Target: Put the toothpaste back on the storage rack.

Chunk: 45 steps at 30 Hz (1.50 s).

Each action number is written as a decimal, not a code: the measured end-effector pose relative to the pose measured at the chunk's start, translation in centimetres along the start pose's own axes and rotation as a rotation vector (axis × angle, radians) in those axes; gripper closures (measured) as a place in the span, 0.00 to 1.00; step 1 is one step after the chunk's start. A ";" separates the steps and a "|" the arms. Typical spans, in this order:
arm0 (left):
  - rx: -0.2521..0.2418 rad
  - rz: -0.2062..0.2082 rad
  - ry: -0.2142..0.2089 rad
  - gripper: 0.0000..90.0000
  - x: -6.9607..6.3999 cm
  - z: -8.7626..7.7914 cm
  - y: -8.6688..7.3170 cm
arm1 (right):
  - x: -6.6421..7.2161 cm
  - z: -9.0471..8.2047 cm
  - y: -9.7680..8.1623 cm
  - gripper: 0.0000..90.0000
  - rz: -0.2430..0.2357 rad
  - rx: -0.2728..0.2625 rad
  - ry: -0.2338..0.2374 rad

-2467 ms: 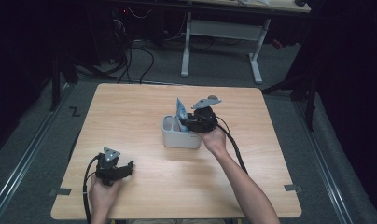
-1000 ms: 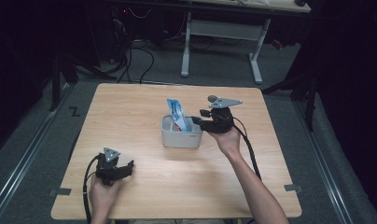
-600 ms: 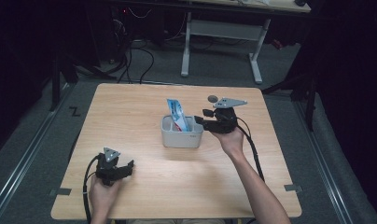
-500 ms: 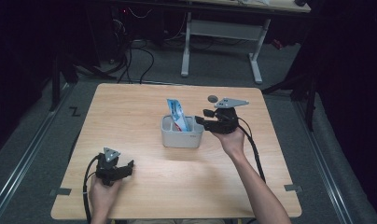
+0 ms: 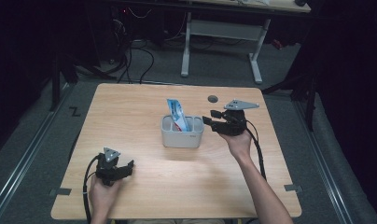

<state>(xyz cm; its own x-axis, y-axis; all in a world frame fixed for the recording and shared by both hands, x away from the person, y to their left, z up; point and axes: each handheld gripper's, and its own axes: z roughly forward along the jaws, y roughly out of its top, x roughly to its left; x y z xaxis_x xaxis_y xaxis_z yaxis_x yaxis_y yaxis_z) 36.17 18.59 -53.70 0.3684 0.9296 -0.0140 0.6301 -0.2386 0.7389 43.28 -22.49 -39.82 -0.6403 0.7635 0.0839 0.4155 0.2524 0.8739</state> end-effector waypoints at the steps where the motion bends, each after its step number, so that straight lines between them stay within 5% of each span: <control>1: 0.000 0.000 0.000 0.27 0.0 0.0 0.0 | -0.1 -0.1 -0.1 0.57 0.003 -0.002 -0.001; 45: 0.000 0.000 0.000 0.27 0.0 0.0 0.0 | -2.6 -5.7 -3.4 0.57 0.078 -0.062 -0.037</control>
<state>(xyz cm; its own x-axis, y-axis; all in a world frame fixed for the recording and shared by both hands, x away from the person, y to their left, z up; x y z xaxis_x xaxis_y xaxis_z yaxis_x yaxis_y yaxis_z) 36.18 18.58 -53.69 0.3681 0.9297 -0.0136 0.6304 -0.2387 0.7387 39.84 -28.70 -40.24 -0.5826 0.8013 0.1360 0.4213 0.1547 0.8936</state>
